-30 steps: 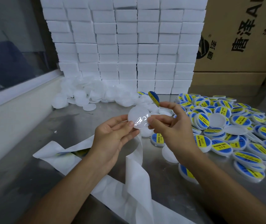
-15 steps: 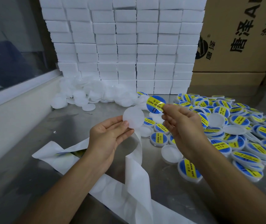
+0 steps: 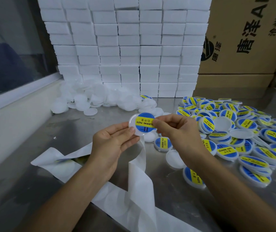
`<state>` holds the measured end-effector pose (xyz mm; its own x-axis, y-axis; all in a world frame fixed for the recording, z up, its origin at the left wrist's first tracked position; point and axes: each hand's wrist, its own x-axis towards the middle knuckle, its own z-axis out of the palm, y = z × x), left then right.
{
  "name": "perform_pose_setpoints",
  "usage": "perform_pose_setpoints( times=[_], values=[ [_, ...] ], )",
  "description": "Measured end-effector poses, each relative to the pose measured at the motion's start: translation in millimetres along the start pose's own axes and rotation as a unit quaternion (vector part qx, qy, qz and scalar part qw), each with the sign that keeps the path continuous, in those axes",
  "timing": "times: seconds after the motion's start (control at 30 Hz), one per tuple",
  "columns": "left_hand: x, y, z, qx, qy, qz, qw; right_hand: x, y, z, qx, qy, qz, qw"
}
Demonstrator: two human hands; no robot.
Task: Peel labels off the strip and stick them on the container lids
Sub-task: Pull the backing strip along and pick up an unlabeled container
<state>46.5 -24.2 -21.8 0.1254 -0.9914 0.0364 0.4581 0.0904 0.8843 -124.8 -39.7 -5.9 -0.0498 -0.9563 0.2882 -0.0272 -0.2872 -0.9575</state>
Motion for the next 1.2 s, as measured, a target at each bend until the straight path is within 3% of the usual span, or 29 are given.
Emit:
perform_pose_setpoints(
  times=[0.63, 0.93, 1.07, 1.2],
  values=[
    [-4, 2, 1, 0.043, -0.01, 0.011, 0.999, -1, 4, 4, -0.021, -0.014, -0.016, 1.0],
    [-5, 2, 2, 0.073, 0.007, 0.032, 0.997, -2, 9, 6, -0.089, -0.011, -0.089, 0.992],
    [-7, 2, 4, 0.067, -0.002, 0.031, 0.997, -4, 13, 8, -0.181, 0.021, -0.169, 0.969],
    [-7, 1, 4, 0.027, -0.024, 0.026, 0.999, -4, 14, 10, -0.2, 0.039, -0.226, 0.953]
  ],
)
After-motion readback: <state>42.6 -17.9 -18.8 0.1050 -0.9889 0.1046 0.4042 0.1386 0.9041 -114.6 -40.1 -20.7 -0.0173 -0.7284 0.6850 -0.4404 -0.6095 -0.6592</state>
